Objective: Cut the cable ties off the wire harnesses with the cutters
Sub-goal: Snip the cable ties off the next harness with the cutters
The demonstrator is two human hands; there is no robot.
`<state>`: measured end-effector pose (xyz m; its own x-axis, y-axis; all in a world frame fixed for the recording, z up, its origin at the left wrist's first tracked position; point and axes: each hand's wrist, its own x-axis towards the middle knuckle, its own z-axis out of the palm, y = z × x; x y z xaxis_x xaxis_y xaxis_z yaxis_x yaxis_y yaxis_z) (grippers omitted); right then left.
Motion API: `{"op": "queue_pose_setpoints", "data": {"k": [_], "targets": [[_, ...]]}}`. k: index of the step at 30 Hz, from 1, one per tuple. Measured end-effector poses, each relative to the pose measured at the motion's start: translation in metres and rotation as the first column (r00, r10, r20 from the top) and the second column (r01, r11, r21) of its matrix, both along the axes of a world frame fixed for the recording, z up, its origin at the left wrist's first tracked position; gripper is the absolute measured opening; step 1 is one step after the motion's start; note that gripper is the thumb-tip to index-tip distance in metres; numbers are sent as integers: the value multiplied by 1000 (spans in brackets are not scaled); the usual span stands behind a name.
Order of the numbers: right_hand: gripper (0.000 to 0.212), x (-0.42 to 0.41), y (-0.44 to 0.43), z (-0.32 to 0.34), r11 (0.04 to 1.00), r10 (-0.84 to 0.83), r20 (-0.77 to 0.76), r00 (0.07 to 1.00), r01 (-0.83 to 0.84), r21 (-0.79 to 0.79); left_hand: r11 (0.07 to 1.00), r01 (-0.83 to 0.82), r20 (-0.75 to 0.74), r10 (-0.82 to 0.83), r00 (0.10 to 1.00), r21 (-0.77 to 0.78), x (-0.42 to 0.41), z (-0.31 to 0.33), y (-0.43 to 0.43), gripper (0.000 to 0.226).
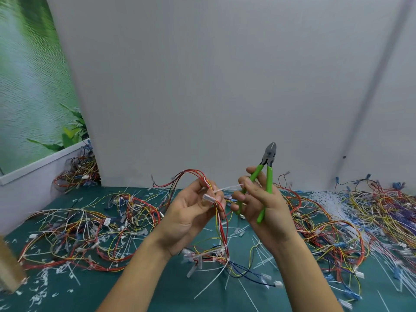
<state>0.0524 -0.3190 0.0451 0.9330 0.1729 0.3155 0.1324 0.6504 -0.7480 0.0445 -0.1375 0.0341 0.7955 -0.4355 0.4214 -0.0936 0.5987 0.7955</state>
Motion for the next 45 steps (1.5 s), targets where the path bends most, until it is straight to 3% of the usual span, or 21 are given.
{"op": "queue_pose_setpoints", "data": {"k": [4,7,10,13,17,29,36,45], "targets": [[24,4,-7,-3,968,-178,-11,984,173,-182,988,-152,-25,151,988,-42,2,7,10,22],[25,4,-12,-4,880,-255,76,964,264,-395,955,-294,-29,293,956,-30,4,11,21,11],[29,0,-14,-3,752,-170,212,962,266,-603,901,-433,5,433,901,13,6,15,26,14],[36,-4,-11,-5,550,-61,315,947,295,-781,854,-519,43,518,854,38,5,19,28,15],[38,-8,-4,-7,392,15,346,938,313,-865,797,-596,121,585,802,98,5,19,32,15],[38,-12,4,-7,375,-7,386,923,360,-854,663,-713,364,621,694,227,3,19,31,17],[22,-13,5,-7,396,-43,404,914,386,-833,632,-743,381,646,662,220,1,20,27,33],[15,-13,9,-9,378,4,389,921,359,-854,581,-769,430,642,635,266,0,21,27,48]]}}
